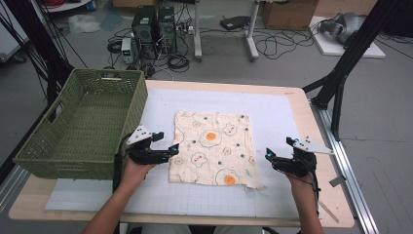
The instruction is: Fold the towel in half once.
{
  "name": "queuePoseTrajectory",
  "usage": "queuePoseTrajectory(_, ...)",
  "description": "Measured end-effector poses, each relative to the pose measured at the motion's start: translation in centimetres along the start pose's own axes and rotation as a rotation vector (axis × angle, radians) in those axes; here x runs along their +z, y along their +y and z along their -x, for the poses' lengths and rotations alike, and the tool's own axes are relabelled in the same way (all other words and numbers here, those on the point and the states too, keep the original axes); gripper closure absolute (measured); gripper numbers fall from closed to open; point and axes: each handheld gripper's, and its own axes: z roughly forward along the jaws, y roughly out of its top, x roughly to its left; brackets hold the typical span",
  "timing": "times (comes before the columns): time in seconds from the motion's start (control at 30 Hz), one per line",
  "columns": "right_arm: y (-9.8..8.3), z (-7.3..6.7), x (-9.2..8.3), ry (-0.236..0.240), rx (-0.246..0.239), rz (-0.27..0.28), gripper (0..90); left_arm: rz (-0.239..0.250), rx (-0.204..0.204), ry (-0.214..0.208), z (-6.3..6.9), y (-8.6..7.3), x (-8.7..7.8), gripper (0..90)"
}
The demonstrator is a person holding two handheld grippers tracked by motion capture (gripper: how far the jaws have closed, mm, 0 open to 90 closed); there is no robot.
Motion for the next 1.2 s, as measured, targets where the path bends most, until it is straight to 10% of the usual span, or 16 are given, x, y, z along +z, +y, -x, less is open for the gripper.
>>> queuePoseTrajectory(0.33,-0.1,0.1,-0.1,0.001,0.01,-0.011,12.0,-0.034,-0.021,-0.008,-0.1,-0.2,0.5,18.8)
queuePoseTrajectory(0.7,-0.3,0.3,0.2,0.003,0.008,-0.042,11.6,-0.069,-0.067,0.099,-0.9,0.0,1.0,16.4)
queuePoseTrajectory(1.2,-0.3,0.2,0.9,-0.001,0.009,-0.064,11.6,-0.173,-0.134,0.148,-4.6,3.9,7.2,24.2)
